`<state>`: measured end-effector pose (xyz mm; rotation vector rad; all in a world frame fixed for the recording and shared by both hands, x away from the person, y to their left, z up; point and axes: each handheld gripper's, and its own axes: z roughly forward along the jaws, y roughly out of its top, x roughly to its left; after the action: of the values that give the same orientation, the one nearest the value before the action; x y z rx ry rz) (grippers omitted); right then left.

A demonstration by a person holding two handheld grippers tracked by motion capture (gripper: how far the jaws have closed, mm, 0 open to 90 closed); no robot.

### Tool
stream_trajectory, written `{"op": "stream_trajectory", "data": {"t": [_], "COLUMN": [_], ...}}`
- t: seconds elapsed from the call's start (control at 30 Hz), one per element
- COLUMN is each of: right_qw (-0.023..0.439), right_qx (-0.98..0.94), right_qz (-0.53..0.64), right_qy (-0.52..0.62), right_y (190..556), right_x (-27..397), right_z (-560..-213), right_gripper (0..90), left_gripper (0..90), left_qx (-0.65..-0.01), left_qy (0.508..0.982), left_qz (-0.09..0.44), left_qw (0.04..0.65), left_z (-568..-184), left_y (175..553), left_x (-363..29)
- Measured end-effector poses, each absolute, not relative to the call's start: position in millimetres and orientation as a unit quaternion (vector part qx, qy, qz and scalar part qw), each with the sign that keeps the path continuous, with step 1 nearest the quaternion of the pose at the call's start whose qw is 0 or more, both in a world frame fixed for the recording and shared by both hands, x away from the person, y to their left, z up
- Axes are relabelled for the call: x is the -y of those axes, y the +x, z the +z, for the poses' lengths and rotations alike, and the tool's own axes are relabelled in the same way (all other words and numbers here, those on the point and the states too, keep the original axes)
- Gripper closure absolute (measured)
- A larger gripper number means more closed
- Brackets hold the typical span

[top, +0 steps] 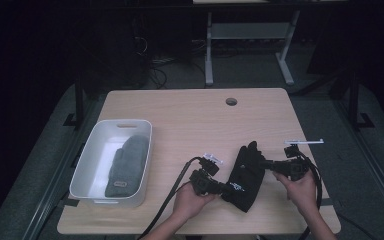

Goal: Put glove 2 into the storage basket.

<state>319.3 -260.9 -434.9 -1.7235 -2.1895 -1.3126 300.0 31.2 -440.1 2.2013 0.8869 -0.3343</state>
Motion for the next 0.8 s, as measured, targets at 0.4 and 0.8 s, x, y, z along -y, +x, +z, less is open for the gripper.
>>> {"op": "stream_trajectory", "data": {"t": [0.4, 0.8], "right_qw": [0.049, 0.060], "right_qx": [0.703, 0.704], "right_qz": [-0.448, -0.464], "right_qy": [-0.550, -0.535], "right_y": [326, 333], "right_x": [247, 233], "right_z": [-418, -399], "right_gripper": [73.8, 73.8], "left_gripper": [79.9, 79.9], "left_qx": [-0.346, -0.348], "left_qy": [0.850, 0.846], "left_qz": [-0.120, -0.105], "left_qw": [0.378, 0.390], "left_z": [-424, -405], "left_y": [298, 295], "left_x": [-50, -67]}}
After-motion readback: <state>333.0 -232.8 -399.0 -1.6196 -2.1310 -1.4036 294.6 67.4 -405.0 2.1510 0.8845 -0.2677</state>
